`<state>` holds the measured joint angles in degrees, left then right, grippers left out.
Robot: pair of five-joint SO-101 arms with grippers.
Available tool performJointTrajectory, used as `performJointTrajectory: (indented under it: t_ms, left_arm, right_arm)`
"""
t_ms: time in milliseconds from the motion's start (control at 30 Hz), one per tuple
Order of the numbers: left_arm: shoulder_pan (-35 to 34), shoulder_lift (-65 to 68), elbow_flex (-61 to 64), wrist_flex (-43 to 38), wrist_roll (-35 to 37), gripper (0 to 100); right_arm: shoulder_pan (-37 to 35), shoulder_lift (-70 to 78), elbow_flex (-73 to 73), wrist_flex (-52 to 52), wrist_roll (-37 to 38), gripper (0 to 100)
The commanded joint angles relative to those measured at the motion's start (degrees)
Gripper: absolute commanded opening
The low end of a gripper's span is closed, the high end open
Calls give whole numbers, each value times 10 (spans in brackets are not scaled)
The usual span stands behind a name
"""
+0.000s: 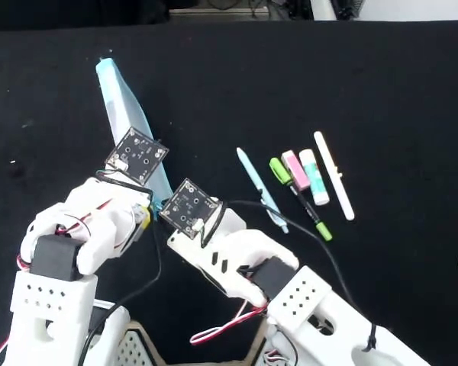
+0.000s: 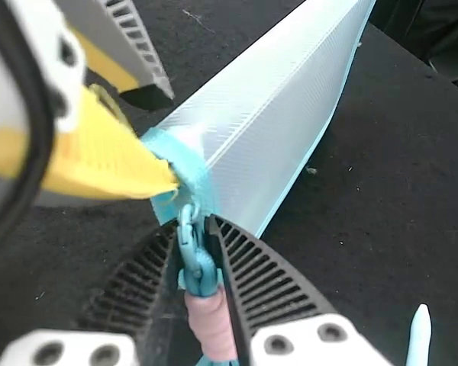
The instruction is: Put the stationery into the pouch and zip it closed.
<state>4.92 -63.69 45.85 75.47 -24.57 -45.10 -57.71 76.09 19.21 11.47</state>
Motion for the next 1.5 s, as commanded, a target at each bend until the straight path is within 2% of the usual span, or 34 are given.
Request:
performJointTrajectory:
  t_ms: [0,133,300,467,533,767,900,1033,1200,1333,1467]
  left_arm:
    - [-7,-6,13,-43,21,159]
    - [-2,-6,3,-49,55,159]
    - [-2,-6,-7,-44,56,154]
    - [-2,-6,-7,-45,57,23]
    - [-2,-7,-7,-45,63,48]
    - [-7,-7,-29,-49,139,30]
    - [-9,-7,-51,-47,141,30]
    - [-44,-7,-65,-49,142,30]
    - [-88,-7,-68,-47,142,30]
    - [-95,-7,-64,-41,142,34]
    - [-90,-2,-67,-16,142,121]
  right_arm:
    - [-1,-17,-3,-16,4,11]
    - [-1,-16,-3,-16,4,11]
    - [1,-16,-3,-16,5,11]
    - [3,-17,-3,-16,5,11]
    - [3,-16,-3,-16,5,11]
    - [22,-17,-4,-18,5,11]
    - [69,-18,-10,-19,5,11]
    - [92,-18,-20,-16,1,11]
    - [96,-18,-28,-15,1,11]
    - [94,-18,-36,4,1,11]
    - [93,-18,-49,30,1,11]
